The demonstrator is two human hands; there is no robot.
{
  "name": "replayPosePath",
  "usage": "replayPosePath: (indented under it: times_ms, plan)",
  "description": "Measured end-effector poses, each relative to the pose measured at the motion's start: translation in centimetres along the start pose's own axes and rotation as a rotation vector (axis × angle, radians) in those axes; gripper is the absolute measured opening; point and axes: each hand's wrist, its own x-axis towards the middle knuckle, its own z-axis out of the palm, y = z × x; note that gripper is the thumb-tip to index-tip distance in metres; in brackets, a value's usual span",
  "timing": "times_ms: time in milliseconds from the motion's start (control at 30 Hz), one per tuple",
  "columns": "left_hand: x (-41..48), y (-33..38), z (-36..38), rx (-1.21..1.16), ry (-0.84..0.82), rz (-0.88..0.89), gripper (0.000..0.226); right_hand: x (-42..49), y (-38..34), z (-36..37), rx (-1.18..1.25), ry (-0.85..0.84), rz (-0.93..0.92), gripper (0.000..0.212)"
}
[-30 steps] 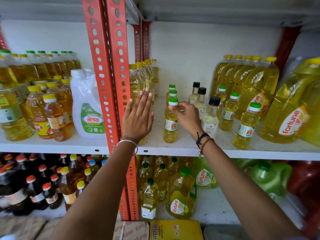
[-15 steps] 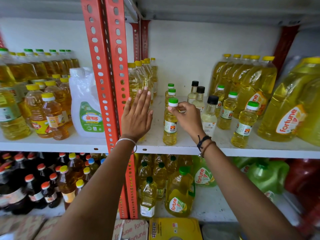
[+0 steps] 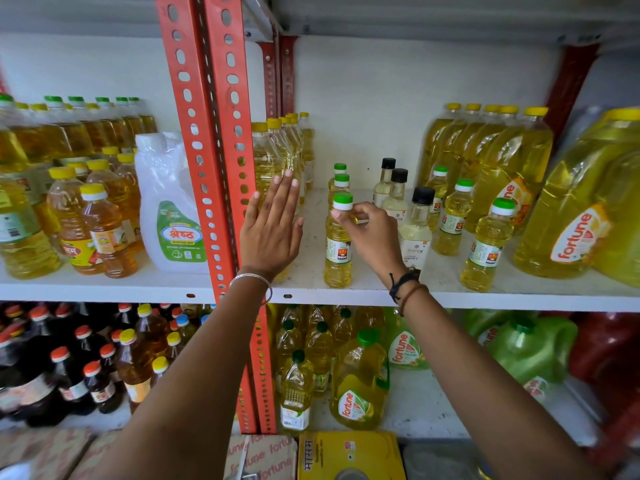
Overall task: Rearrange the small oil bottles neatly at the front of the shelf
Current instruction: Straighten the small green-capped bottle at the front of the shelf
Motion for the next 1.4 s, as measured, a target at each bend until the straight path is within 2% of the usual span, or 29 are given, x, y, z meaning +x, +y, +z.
replayPosePath:
  times_ms: [100, 233, 333, 400, 533, 1100, 1300, 1400]
  plan:
    - [0.0, 0.0, 0.0, 0.001, 0.008, -0.004, 0.057, -0.5, 0.2, -0.3, -0.032, 0.083, -0.050, 0.048]
    - [0.0, 0.0, 0.1, -0.004, 0.014, -0.006, 0.057, -1.1, 0.9, -2.6, -0.011, 0.382, -0.147, 0.038]
    - [-0.1, 0.0, 0.2, -0.003, 0.018, -0.010, 0.057, -1.3, 2.0, -4.9, 0.037, 0.567, -0.100, 0.038]
    - [-0.1, 0.0, 0.3, -0.001, 0.019, -0.012, 0.057, -0.8, 3.1, -6.2, 0.038, 0.536, -0.006, 0.047]
    - [0.0, 0.0, 0.2, 0.000, 0.025, -0.013, 0.057, 0.1, 4.9, -7.3, 0.057, 0.313, 0.144, 0.053]
    - [0.0, 0.1, 0.3, 0.022, 0.016, -0.017, 0.057, 0.8, 5.7, -8.1, 0.003, 0.225, 0.066, 0.035]
    - [0.0, 0.0, 0.4, 0.031, 0.001, -0.022, 0.057, 0.7, 5.5, -8.2, -0.061, 0.213, 0.058, 0.042]
    - [0.1, 0.3, 0.1, 0.012, -0.023, -0.030, 0.058, 0.3, 5.1, -8.3, -0.075, 0.163, 0.079, 0.054]
